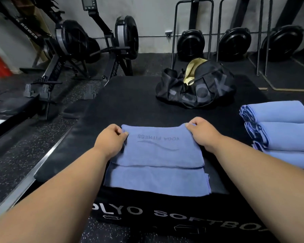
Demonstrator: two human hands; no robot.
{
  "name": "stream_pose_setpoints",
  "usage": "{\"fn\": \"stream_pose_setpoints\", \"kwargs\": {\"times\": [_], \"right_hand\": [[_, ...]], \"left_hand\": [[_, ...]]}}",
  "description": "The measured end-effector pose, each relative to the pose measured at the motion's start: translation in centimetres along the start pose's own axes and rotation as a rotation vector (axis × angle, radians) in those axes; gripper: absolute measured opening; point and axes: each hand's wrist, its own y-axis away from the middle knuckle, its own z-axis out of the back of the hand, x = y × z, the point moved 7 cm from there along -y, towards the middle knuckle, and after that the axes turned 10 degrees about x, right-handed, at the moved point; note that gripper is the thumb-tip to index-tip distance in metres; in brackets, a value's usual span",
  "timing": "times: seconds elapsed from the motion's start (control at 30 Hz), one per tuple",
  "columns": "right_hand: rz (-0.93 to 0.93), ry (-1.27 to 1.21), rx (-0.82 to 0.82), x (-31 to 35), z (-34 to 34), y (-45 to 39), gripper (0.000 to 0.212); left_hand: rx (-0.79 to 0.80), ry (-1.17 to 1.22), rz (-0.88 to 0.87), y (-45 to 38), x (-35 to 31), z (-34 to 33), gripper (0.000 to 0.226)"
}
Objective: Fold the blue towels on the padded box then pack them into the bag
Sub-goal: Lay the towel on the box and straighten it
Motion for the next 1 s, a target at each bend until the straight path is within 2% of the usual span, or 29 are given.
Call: {"fn": "stream_pose_setpoints", "kwargs": {"times": [0.13, 0.27, 0.4, 0.57, 0.7, 0.77, 0.87, 1.0], "right_hand": [[0.075, -0.202, -0.08, 3.2, 1.7, -0.7, 0.022], [0.259, -0.36, -0.229, 10.4, 6.7, 2.7, 0.023], [0.368, -0.362, -0.234, 12.6, 8.6, 9.7, 0.028], [0.173, -0.175, -0.069, 5.6, 3.0, 16.6, 0.024], [-0.037, -0.214, 0.09, 0.3, -0.7, 20.3, 0.027], [-0.041, -0.199, 0.054, -0.3, -0.5, 21.0, 0.026], [0.051, -0.091, -0.027, 0.5, 0.7, 19.7, 0.02], [0.046, -0.138, -0.054, 1.3, 0.5, 15.8, 0.02]], "left_hand": [[-0.073, 0.237, -0.075, -0.7, -2.5, 1.9, 0.027], [-0.181, 0.464, -0.251, 2.5, -8.6, 8.5, 0.026], [-0.129, 0.547, -0.293, 9.0, -8.8, 11.4, 0.03], [-0.05, 0.533, -0.101, 15.8, -2.0, 6.5, 0.03], [0.023, 0.438, 0.093, 18.8, 3.2, 2.3, 0.03], [0.016, 0.387, 0.114, 19.4, 3.6, 1.9, 0.031], [-0.072, 0.31, 0.053, 18.9, 2.3, 3.3, 0.03], [-0.085, 0.323, 0.005, 15.8, 0.8, 3.6, 0.028]]}}
